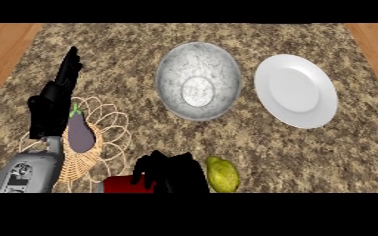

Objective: Pick the can from the plate and place it in the bowl

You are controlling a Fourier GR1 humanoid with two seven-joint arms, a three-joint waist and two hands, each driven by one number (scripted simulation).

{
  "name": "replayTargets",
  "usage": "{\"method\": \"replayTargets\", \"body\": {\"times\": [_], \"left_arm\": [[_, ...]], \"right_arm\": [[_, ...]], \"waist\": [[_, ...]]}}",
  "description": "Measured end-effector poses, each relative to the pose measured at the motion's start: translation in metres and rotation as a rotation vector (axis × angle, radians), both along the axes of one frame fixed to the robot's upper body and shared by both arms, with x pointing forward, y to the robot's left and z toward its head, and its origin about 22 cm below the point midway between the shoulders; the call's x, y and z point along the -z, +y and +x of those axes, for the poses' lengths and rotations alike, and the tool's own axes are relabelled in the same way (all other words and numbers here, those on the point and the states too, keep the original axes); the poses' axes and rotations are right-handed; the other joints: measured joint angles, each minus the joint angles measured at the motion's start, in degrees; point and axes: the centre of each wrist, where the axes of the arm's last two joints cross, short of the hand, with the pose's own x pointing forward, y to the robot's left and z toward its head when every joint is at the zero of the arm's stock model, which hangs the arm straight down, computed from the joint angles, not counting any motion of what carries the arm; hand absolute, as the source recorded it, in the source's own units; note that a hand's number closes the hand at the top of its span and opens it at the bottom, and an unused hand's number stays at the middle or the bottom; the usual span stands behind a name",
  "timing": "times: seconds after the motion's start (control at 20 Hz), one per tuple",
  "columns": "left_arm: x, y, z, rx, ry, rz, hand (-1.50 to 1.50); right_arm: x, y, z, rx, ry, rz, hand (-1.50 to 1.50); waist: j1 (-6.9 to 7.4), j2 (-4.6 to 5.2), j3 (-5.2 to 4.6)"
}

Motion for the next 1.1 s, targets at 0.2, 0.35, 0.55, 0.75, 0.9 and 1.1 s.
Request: {"method": "replayTargets", "body": {"times": [0.2,0.35,0.55,0.75,0.9,1.1], "left_arm": [[-0.004,-0.005,0.004,0.014,-0.004,-0.003,0.00],[-0.006,-0.007,0.005,0.014,-0.007,-0.002,0.00],[-0.002,-0.009,0.002,0.007,-0.001,-0.006,0.00],[-0.003,-0.002,0.000,0.004,-0.005,-0.004,0.00],[0.000,-0.004,-0.002,0.012,-0.004,-0.006,0.00],[-0.005,-0.004,-0.001,0.010,-0.009,-0.003,0.00]], "right_arm": [[-0.017,0.010,0.027,0.083,-0.046,0.041,1.50],[-0.025,0.017,0.053,0.128,-0.078,0.057,1.50],[-0.032,0.017,0.089,0.202,-0.108,0.081,1.50],[-0.022,0.007,0.128,0.286,-0.152,0.028,1.50],[-0.019,-0.004,0.156,0.346,-0.190,-0.042,1.50],[0.001,-0.022,0.190,0.402,-0.220,-0.138,1.50]], "waist": [[0.59,0.38,0.05],[0.54,0.56,0.09],[0.26,0.68,0.12],[0.06,0.76,0.13],[0.01,0.77,0.13],[0.19,0.91,0.15]]}}
